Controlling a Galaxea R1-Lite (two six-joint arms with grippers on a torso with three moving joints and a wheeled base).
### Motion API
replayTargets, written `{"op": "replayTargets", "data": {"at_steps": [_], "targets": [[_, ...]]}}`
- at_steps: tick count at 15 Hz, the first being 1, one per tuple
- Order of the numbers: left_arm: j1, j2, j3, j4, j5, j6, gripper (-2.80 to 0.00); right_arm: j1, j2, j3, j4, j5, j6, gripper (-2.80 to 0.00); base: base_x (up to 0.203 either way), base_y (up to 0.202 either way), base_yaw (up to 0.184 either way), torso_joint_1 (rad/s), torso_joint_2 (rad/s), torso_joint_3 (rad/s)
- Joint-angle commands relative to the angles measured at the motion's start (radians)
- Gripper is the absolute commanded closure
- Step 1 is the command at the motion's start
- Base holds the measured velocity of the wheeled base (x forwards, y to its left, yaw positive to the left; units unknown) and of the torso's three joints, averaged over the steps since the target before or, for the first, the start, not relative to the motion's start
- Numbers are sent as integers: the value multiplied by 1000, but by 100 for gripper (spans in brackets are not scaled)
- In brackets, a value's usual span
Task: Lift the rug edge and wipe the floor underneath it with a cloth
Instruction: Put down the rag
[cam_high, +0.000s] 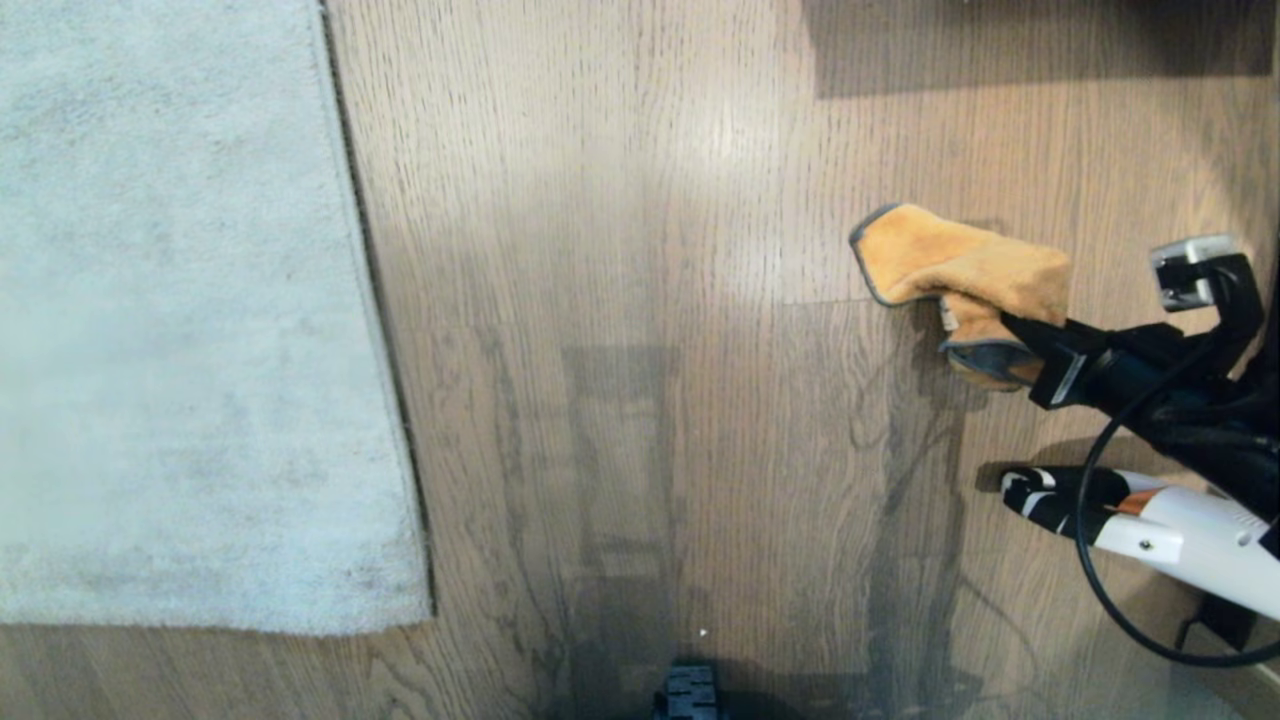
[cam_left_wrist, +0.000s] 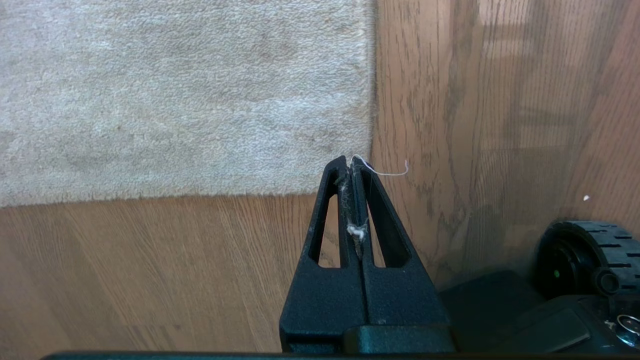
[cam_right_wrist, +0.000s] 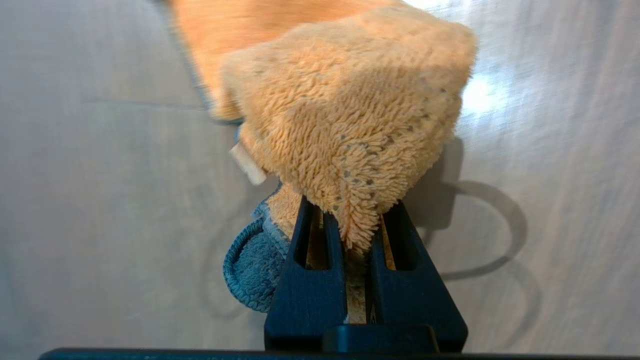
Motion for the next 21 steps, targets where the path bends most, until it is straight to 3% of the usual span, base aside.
{"op": "replayTargets", "data": {"at_steps": [1, 5, 11, 12, 21], "targets": [[0, 0, 0, 0, 0, 0, 0, -53, 47, -53, -3, 2, -16, 0, 0, 0, 0, 0, 0, 0], [0, 0, 0, 0, 0, 0, 0, -112, 76, -148, 8, 3, -34, 0, 0, 0, 0, 0, 0, 0], [0, 0, 0, 0, 0, 0, 0, -114, 59, -126, 8, 3, -40, 0, 0, 0, 0, 0, 0, 0], [0, 0, 0, 0, 0, 0, 0, -115, 58, -112, 6, 3, -42, -280, 0, 0, 0, 0, 0, 0], [0, 0, 0, 0, 0, 0, 0, -115, 24, -80, 5, 3, -51, -280, 0, 0, 0, 0, 0, 0]]}}
